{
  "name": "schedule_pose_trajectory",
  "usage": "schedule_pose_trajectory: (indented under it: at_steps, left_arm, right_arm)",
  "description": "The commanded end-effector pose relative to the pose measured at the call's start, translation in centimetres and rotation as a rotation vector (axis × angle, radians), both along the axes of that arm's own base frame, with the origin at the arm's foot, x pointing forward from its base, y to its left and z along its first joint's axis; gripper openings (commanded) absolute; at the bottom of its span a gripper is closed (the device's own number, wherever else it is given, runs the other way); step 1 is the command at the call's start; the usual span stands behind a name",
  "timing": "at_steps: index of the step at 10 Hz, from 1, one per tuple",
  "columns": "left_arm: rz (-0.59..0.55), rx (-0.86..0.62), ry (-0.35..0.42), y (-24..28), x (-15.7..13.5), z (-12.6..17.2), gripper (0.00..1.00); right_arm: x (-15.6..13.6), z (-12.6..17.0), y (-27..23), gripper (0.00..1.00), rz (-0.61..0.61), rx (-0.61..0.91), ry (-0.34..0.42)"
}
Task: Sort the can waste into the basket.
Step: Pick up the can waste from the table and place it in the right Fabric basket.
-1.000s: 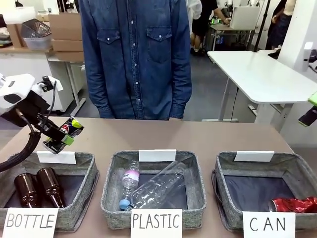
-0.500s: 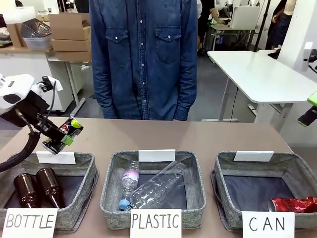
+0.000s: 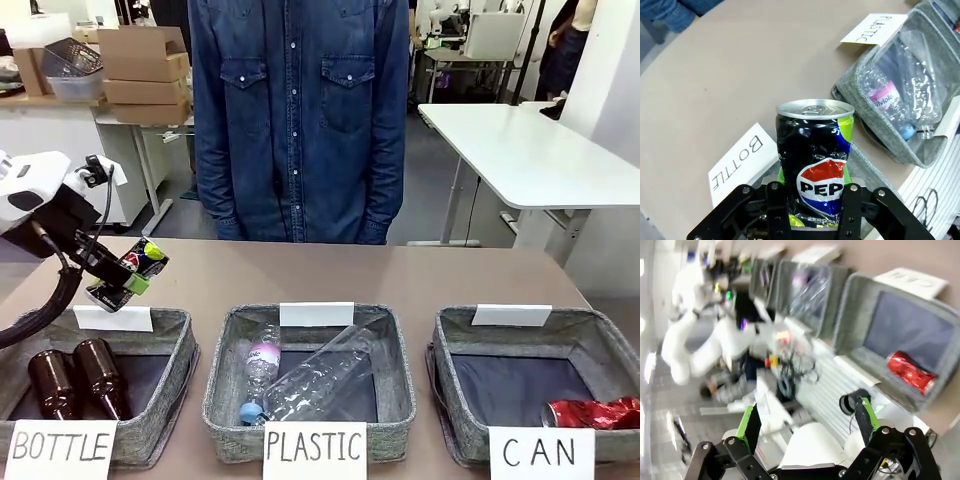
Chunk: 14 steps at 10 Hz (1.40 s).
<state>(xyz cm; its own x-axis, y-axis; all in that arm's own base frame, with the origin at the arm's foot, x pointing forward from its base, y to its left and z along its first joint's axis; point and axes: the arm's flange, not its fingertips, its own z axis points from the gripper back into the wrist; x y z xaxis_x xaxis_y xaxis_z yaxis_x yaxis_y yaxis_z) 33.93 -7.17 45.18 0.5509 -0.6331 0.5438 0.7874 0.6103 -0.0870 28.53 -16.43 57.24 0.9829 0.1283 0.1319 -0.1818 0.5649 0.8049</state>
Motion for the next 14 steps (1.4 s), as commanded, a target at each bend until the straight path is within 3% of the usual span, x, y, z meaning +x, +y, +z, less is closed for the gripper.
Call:
schedule_pose_trajectory:
  at_steps: [1, 2, 5, 6, 7, 9, 10, 11, 12, 13, 14]
  left_arm:
    - [-0.414, -0.037, -0.357, -21.7, 3.9, 14.5, 0.41]
    - [-0.507, -0.008, -0.408, -25.4, 3.4, 16.3, 0.41]
    - [-0.726, 0.001, -0.458, -35.7, 2.2, 19.1, 0.41]
    - [-0.847, 0.025, -0.429, -40.9, 1.1, 18.4, 0.41]
    - [-0.969, 0.062, -0.348, -45.2, 0.2, 16.5, 0.41]
    - [-1.103, 0.136, -0.197, -50.2, -2.2, 12.0, 0.41]
    - [-1.111, 0.157, -0.154, -52.0, -3.4, 10.0, 0.41]
    - [-1.110, 0.152, -0.113, -53.2, -4.1, 8.3, 0.41]
    - [-1.089, 0.156, -0.089, -54.3, -4.7, 6.6, 0.41]
    - [-1.053, 0.171, -0.086, -55.3, -4.9, 5.2, 0.41]
    - [-0.990, 0.196, -0.130, -56.2, -4.6, 3.6, 0.41]
  right_arm:
    - [1.5, -0.2, 4.1, 1.00, 0.172, 0.015, -0.010]
    - [1.5, -0.2, 4.1, 1.00, 0.172, 0.015, -0.010]
    - [1.5, -0.2, 4.1, 1.00, 0.172, 0.015, -0.010]
    - [1.5, -0.2, 4.1, 1.00, 0.172, 0.015, -0.010]
    - [1.5, -0.2, 4.1, 1.00, 0.172, 0.015, -0.010]
    - [1.7, -0.2, 4.7, 1.00, 0.160, 0.004, 0.004]
    - [-2.0, 0.5, -0.8, 1.00, -0.023, -0.006, -0.033]
    - [-4.7, 0.9, -3.6, 1.00, -0.126, -0.004, -0.088]
    - [0.9, 0.0, 2.9, 1.00, 0.104, 0.001, -0.007]
    - [0.9, 0.0, 2.9, 1.00, 0.104, 0.001, -0.007]
    - [0.9, 0.0, 2.9, 1.00, 0.104, 0.001, -0.007]
